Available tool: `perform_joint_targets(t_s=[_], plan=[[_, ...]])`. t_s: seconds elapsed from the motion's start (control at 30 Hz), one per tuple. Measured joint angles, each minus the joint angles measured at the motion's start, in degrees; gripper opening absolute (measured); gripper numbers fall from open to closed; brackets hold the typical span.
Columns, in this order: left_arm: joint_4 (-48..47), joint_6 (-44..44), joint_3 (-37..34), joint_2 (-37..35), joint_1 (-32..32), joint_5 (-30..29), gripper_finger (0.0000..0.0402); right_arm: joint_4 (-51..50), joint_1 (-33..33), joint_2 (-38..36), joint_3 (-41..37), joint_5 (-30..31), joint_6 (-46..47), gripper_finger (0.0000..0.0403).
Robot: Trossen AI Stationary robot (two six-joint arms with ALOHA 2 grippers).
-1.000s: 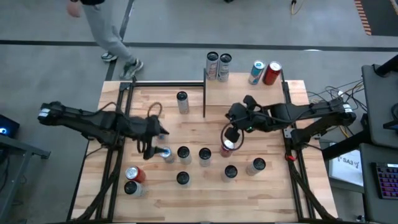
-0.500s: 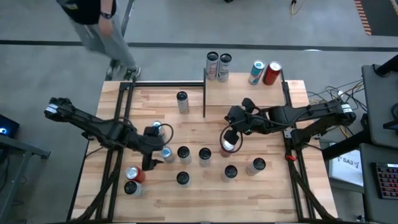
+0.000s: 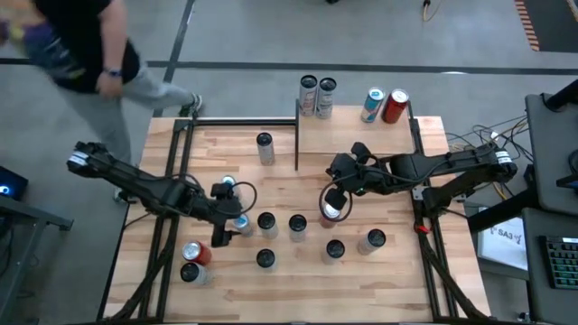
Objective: Place canned beverage on shelf
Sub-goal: Put the bottom blue soda can on the shelf aligned with the blue soda can
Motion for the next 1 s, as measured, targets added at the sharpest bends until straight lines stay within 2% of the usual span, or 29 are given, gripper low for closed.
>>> perform_joint_targets(t_s=[0.4, 0.73, 0.87, 1.0], plan=[[-1.1, 0.0, 0.0, 2.7, 0.0, 0.0, 0.0370, 0.1, 0.0, 0.0, 0.0, 0.0, 0.0, 0.0012], [1.5, -1.7, -0.1, 6.4, 0.0, 0.0, 0.0369, 1.1, 0.0, 0.0, -0.8, 0.0, 0.0, 0.0012], [1.6, -3.5, -0.1, 6.4, 0.0, 0.0, 0.0349, 1.1, 0.0, 0.0, -1.0, 0.0, 0.0, 0.0012], [1.6, -4.3, -0.1, 5.8, 0.0, 0.0, 0.0306, 1.5, 0.0, 0.0, -1.0, 0.0, 0.0, 0.0012]])
